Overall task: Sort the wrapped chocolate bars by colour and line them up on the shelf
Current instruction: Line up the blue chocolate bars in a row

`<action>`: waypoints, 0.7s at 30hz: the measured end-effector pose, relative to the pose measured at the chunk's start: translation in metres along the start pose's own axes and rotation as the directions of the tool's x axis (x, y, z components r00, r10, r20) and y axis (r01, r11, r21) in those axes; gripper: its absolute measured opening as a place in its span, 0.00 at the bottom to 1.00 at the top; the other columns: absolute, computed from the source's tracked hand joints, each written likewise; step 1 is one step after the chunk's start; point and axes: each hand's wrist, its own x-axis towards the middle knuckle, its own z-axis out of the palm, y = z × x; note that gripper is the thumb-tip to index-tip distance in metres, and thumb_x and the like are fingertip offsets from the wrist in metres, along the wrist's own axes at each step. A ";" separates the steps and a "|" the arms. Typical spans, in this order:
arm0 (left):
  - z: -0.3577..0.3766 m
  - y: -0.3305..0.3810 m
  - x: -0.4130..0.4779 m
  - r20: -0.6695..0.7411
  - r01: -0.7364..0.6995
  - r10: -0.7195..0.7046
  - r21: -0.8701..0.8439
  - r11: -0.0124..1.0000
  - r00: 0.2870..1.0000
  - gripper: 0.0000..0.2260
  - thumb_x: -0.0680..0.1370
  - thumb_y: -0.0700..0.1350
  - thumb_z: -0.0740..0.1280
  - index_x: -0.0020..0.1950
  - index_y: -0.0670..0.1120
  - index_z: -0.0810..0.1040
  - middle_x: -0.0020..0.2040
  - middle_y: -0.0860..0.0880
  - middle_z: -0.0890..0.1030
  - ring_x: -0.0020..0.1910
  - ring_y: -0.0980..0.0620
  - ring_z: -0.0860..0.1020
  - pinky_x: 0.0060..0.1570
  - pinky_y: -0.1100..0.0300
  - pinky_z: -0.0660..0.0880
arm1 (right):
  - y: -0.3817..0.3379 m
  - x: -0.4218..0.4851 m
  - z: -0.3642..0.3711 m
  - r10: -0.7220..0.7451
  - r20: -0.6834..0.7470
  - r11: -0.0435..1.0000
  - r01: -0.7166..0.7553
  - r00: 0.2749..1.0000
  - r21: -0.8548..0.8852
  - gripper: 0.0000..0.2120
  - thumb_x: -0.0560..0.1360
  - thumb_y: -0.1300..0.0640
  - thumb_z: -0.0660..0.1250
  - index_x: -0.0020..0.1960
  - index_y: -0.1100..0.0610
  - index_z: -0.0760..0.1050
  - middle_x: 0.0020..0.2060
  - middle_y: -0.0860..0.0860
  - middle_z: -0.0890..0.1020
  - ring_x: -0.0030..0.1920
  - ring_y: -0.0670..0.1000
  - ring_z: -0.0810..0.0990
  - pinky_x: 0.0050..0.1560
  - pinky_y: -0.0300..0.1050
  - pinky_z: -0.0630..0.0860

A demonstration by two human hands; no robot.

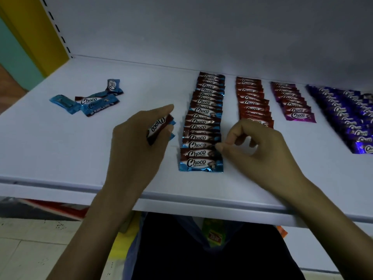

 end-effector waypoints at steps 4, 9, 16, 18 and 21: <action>0.000 -0.002 0.023 0.259 -0.215 0.097 0.482 0.849 0.961 0.17 0.79 0.38 0.65 0.68 0.43 0.74 0.53 0.37 0.80 0.46 0.38 0.81 0.43 0.53 0.74 | 0.007 -0.002 -0.003 0.085 -0.032 0.996 -0.085 0.996 0.008 0.07 0.71 0.53 0.71 0.38 0.52 0.75 0.33 0.42 0.78 0.39 0.43 0.75 0.38 0.27 0.67; 0.012 -0.006 0.040 0.341 -0.231 -0.037 0.709 0.666 0.939 0.18 0.82 0.43 0.59 0.72 0.48 0.65 0.56 0.43 0.74 0.46 0.44 0.78 0.38 0.59 0.70 | 0.010 -0.004 0.002 0.106 -0.061 0.994 -0.106 0.992 -0.003 0.06 0.72 0.52 0.70 0.38 0.52 0.75 0.32 0.42 0.78 0.37 0.43 0.75 0.35 0.31 0.69; 0.013 -0.017 0.050 0.224 0.027 -0.130 0.413 0.910 0.966 0.19 0.82 0.45 0.57 0.74 0.49 0.67 0.58 0.42 0.78 0.55 0.44 0.76 0.48 0.59 0.65 | 0.007 0.002 -0.002 0.095 -0.115 0.991 -0.083 0.989 0.100 0.05 0.74 0.58 0.69 0.41 0.50 0.76 0.34 0.41 0.78 0.39 0.38 0.76 0.36 0.25 0.68; 0.014 -0.015 0.052 0.260 0.067 -0.190 0.419 0.905 0.947 0.20 0.82 0.44 0.54 0.75 0.48 0.64 0.61 0.41 0.76 0.57 0.44 0.74 0.52 0.56 0.67 | 0.005 0.006 -0.003 0.080 -0.114 0.992 -0.067 0.990 0.106 0.04 0.74 0.59 0.69 0.41 0.51 0.77 0.35 0.40 0.78 0.39 0.37 0.76 0.37 0.24 0.68; 0.014 -0.014 0.058 0.360 0.008 -0.203 0.475 0.880 0.911 0.22 0.82 0.44 0.55 0.77 0.48 0.60 0.64 0.41 0.74 0.61 0.44 0.73 0.56 0.55 0.68 | 0.006 0.009 -0.002 0.070 -0.109 0.994 -0.060 0.992 0.091 0.03 0.74 0.61 0.69 0.44 0.54 0.78 0.37 0.41 0.79 0.40 0.37 0.76 0.38 0.24 0.68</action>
